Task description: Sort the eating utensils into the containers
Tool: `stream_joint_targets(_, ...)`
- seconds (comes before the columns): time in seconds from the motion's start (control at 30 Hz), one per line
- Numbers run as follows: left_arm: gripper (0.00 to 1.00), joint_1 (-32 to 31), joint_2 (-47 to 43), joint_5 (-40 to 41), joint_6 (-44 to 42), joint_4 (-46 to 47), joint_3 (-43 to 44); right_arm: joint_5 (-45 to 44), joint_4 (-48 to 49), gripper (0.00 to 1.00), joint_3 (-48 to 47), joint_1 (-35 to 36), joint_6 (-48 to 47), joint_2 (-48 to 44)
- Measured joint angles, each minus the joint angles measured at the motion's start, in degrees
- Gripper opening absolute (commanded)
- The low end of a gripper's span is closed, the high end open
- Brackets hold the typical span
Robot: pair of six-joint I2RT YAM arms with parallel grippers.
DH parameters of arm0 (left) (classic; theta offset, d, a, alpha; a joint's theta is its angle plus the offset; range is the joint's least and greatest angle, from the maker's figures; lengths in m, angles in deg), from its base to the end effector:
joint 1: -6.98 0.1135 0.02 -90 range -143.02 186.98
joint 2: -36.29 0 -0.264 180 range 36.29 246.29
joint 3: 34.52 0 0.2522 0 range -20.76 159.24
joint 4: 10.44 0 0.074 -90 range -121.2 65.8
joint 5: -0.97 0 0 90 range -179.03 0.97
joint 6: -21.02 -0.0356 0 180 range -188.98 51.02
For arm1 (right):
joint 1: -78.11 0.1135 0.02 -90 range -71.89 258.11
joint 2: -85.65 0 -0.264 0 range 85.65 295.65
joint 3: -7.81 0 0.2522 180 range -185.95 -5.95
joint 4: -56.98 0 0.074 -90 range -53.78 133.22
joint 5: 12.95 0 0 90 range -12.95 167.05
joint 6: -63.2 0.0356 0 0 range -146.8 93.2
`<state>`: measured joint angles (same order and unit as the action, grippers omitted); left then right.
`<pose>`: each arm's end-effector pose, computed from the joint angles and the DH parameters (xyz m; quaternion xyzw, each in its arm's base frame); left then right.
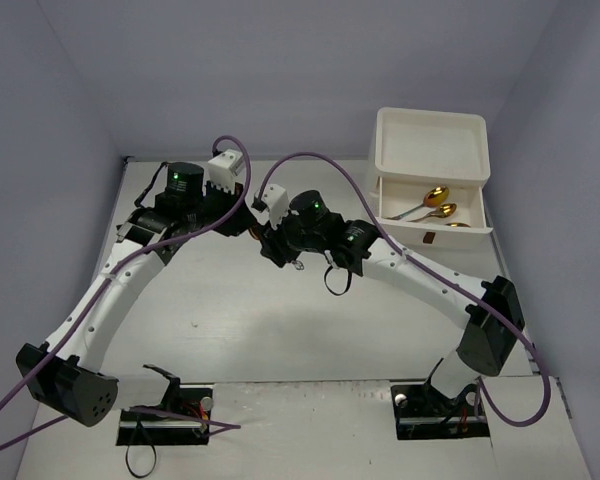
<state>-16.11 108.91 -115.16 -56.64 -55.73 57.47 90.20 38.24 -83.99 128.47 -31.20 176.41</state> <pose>0.2462 -0.1220 0.4028 0.1967 0.8109 -0.3398 0.4340 0.2357 0.2972 0.3490 -0.4289 0.6812 0.3139 0.5034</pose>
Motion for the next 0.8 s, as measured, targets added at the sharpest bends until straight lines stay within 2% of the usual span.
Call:
stream_joint_targets(0.1,0.00,-0.2,0.0,0.0,0.0,0.0,0.3,0.6,-0.1,0.13,0.0,0.1,0.2,0.9)
stream_joint_targets(0.17,0.00,-0.4,-0.1,0.0,0.0,0.0,0.3,0.6,-0.2,0.01,0.0,0.1,0.4,1.0)
stream_joint_targets(0.2,0.01,-0.5,-0.1,0.0,0.0,0.0,0.3,0.7,-0.2,0.00,0.0,0.2,0.4,1.0)
stream_joint_targets(0.3,0.35,-0.5,-0.6,0.5,-0.2,-0.1,0.3,0.7,-0.1,0.00,0.0,0.3,0.4,0.8)
stream_joint_targets(0.37,0.47,-0.6,-1.3,1.7,-0.4,-0.4,0.1,0.1,-0.1,0.00,0.0,0.4,0.9,0.5)
stream_joint_targets(0.4,0.57,-0.6,-1.7,2.8,-0.5,-0.5,-0.1,-0.4,-0.2,0.00,0.0,0.5,1.2,0.2)
stream_joint_targets(0.5,0.68,-0.6,-3.4,7.2,-0.3,-0.8,-0.3,-2.3,-0.2,0.00,0.0,0.2,2.2,-1.1)
stream_joint_targets(0.67,0.71,-1.6,-7.4,15.8,1.3,1.3,-2.5,-6.3,0.2,0.00,0.3,-0.1,7.3,-3.9)
stream_joint_targets(0.8,0.71,-1.0,-13.8,26.2,1.4,0.9,-8.4,-15.7,-0.2,0.00,2.4,-4.6,17.2,-8.5)
